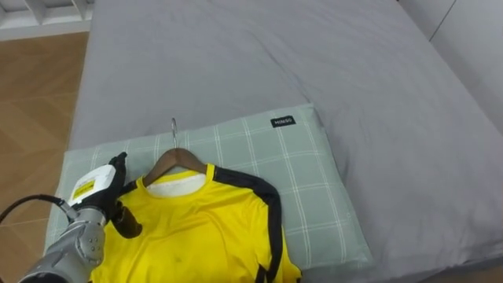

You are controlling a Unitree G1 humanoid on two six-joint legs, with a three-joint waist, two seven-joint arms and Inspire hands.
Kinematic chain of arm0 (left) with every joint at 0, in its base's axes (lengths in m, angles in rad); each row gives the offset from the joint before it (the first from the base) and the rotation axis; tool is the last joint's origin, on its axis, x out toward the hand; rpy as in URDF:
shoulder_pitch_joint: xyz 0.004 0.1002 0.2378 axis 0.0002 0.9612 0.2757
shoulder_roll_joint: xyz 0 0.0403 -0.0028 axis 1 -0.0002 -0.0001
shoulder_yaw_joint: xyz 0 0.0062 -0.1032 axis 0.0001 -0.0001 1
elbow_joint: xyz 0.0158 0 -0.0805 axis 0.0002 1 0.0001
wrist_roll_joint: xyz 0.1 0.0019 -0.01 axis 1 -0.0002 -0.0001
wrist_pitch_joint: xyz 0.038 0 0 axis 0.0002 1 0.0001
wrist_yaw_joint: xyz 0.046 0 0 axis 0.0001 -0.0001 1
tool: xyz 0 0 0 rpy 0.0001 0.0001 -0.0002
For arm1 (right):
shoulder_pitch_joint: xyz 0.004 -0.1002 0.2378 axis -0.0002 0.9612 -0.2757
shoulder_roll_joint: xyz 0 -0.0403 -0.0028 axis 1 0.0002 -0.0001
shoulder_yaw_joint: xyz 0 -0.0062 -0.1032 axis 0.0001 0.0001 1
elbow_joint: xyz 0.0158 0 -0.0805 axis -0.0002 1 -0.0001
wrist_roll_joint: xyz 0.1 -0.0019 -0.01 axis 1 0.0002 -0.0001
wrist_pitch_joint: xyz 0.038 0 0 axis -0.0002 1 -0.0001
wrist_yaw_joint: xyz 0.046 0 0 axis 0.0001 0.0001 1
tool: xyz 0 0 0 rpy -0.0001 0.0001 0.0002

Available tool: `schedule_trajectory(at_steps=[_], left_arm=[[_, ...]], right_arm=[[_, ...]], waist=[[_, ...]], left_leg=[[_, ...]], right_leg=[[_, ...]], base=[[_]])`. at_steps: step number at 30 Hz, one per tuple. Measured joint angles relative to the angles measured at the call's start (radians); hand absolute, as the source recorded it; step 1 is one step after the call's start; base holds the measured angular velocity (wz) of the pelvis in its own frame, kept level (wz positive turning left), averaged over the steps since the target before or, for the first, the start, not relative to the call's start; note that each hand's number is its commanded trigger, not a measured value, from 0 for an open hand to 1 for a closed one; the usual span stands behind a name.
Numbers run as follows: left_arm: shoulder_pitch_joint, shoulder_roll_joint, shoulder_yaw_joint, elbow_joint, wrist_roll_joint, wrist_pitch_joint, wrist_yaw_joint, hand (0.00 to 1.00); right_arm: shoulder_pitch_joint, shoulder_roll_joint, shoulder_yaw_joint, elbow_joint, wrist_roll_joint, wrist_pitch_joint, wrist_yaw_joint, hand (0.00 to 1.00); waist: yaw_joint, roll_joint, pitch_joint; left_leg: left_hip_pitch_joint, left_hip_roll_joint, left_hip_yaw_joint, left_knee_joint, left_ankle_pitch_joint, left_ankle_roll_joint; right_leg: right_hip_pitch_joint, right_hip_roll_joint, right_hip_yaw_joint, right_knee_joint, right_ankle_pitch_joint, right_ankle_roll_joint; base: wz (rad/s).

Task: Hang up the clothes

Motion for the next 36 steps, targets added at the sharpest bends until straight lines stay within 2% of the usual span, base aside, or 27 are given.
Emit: schedule_trajectory(at_steps=[5,9,19,33,34,36], left_arm=[[0.000,-0.008,-0.002,0.000,0.000,0.000,0.000,0.00],[-0.001,-0.026,-0.004,0.000,0.000,0.000,0.000,0.00],[-0.014,-0.026,-0.021,0.000,0.001,0.012,0.030,0.00],[-0.015,-0.034,-0.023,0.000,0.025,0.024,0.028,0.00],[-0.015,-0.034,-0.023,0.000,0.025,0.025,0.027,0.02],[-0.015,-0.034,-0.023,0.000,0.024,0.025,0.027,0.50]], right_arm=[[-0.006,0.003,0.010,-0.008,0.006,0.000,-0.003,0.00],[-0.011,0.010,0.021,-0.009,0.032,0.000,-0.007,0.00],[-0.008,0.017,0.029,-0.025,0.027,0.004,-0.017,0.00],[0.021,0.024,0.047,-0.061,0.037,0.003,-0.025,0.00],[0.020,0.024,0.047,-0.061,0.037,0.003,-0.024,0.00],[0.021,0.024,0.047,-0.064,0.037,0.003,-0.024,0.00]], waist=[[-0.011,-0.009,0.0059],[-0.016,-0.010,0.0061],[-0.022,-0.008,0.0067],[-0.022,-0.006,0.0079],[-0.022,-0.006,0.0078],[-0.021,-0.006,0.0078]], left_leg=[[-0.015,0.004,-0.001,0.015,-0.002,0.003],[-0.030,0.010,-0.002,0.029,-0.006,0.003],[-0.075,0.013,0.001,0.051,-0.007,0.003],[-0.078,0.014,0.003,0.060,-0.008,0.005],[-0.078,0.014,0.003,0.059,-0.008,0.005],[-0.078,0.014,0.003,0.060,-0.008,0.005]], right_leg=[[-0.009,0.003,-0.001,0.003,0.000,0.000],[-0.020,0.007,0.000,0.009,0.001,-0.001],[-0.075,0.007,0.009,0.052,-0.004,-0.003],[-0.082,0.007,0.013,0.069,-0.007,-0.004],[-0.082,0.007,0.013,0.069,-0.007,-0.004],[-0.082,0.007,0.013,0.070,-0.007,-0.004]], base=[[0.00],[-0.02],[0.00],[0.00],[0.00],[0.00]])
